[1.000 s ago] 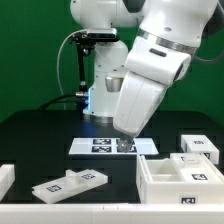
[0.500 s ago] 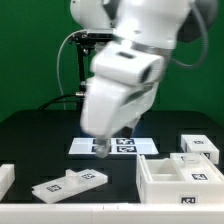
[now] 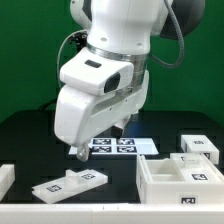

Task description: Assemble cabinet

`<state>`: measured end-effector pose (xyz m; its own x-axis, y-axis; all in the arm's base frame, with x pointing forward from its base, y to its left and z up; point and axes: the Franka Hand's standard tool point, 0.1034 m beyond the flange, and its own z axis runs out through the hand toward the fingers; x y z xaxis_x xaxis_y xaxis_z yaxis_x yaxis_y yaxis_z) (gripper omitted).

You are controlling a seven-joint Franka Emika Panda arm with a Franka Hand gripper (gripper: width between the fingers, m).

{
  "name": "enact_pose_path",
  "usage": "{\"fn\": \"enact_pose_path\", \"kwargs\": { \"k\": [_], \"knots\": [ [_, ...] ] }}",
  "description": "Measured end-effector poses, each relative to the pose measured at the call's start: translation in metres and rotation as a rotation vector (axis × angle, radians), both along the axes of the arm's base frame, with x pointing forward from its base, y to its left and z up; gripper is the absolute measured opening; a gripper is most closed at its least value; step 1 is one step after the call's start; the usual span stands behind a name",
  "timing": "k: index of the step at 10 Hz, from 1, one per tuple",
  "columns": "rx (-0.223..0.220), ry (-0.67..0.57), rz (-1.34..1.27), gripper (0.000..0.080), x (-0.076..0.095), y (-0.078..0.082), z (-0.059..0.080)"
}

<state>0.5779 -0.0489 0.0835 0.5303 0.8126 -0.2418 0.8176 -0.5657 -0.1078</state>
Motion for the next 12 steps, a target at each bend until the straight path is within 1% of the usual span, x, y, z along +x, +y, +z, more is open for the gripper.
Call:
{"fn": "enact_pose_path", "kwargs": {
  "k": [1,2,3,9,10,11,12],
  "knots": [
    [0.001,-0.001,-0.005,0.0797,0.0,-0.002,0.0],
    [0.033,-0.075,-0.102,0.0797,0.003,-0.009,-0.006],
    [0.05,-0.107,-0.155,0.0797,-0.005,-0.021,-0.016],
    [0.049,-0.103,-0.138,0.0797,-0.006,-0.024,-0.018],
    [0.06,-0.165,-0.184,0.0797,-0.005,-0.039,-0.024],
    [0.077,-0.23,-0.294,0.0797,-0.013,-0.055,-0.029],
    [0.08,-0.23,-0.305,0.0797,-0.021,-0.064,-0.035]
  ]
}}
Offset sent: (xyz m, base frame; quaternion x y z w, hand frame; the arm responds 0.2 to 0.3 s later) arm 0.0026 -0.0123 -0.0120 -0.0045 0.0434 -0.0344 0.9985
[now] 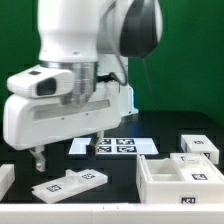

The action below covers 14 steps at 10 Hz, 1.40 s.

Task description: Assemble cabinet

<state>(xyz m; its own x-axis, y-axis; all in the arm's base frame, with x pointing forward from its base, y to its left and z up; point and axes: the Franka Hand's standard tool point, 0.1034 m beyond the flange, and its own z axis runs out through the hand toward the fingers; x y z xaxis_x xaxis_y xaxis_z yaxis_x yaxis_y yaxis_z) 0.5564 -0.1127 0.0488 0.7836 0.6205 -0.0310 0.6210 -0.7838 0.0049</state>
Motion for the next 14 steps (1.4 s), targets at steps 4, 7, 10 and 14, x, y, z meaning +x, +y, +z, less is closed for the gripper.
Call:
{"fn": "enact_pose_path", "kwargs": {
  "k": [4,7,10,14],
  "knots": [
    [0.001,0.003,-0.001,0.0797,-0.002,-0.008,-0.004],
    [-0.01,-0.011,-0.02,0.0797,-0.001,-0.002,-0.023],
    [-0.012,-0.007,-0.024,0.0711,-0.004,-0.001,-0.032],
    [-0.012,-0.006,-0.025,0.0239,-0.004,-0.001,-0.033]
  ]
}}
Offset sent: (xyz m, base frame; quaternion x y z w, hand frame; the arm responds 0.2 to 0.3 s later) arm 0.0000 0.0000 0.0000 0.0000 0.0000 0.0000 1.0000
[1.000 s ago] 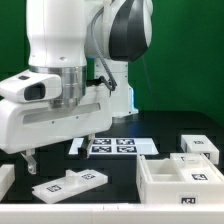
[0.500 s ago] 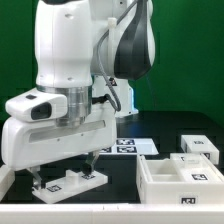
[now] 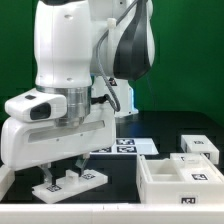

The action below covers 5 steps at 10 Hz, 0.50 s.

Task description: Assemble cabinet

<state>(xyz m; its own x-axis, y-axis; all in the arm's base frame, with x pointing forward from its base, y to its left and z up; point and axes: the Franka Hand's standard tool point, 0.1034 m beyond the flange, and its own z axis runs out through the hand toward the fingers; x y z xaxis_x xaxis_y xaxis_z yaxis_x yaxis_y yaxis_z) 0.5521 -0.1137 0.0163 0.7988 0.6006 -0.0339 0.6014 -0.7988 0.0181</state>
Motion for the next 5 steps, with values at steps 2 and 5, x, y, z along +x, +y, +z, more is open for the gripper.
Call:
{"fn": "enact_pose_path", "kwargs": {
  "k": [2,5],
  "knots": [
    [0.0,0.0,0.0,0.0062,0.0,0.0,0.0],
    [-0.012,0.012,0.149,0.0062,-0.0038,0.0035,0.0083]
  ]
}}
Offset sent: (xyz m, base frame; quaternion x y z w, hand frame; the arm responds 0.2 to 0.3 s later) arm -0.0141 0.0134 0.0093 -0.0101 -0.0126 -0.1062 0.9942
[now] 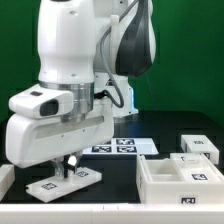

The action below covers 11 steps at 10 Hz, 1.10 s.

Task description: Assemble cabinet

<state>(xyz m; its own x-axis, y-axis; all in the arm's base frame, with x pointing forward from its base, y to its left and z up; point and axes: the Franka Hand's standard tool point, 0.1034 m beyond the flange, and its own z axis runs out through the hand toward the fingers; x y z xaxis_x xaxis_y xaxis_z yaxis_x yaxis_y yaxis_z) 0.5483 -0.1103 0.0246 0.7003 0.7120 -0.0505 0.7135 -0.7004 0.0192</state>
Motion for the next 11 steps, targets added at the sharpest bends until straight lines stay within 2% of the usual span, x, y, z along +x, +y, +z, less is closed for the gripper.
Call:
{"fn": "enact_pose_path", "kwargs": {
  "k": [3,7,8,11],
  "knots": [
    [-0.011,-0.008,0.122,0.0062,-0.013,0.011,0.029],
    [-0.009,-0.022,0.129,0.0064,-0.015,0.007,0.029],
    [-0.014,-0.024,0.229,0.0064,-0.017,0.011,0.038],
    [-0.02,-0.044,0.404,0.0064,-0.031,0.038,0.064]
  ]
}}
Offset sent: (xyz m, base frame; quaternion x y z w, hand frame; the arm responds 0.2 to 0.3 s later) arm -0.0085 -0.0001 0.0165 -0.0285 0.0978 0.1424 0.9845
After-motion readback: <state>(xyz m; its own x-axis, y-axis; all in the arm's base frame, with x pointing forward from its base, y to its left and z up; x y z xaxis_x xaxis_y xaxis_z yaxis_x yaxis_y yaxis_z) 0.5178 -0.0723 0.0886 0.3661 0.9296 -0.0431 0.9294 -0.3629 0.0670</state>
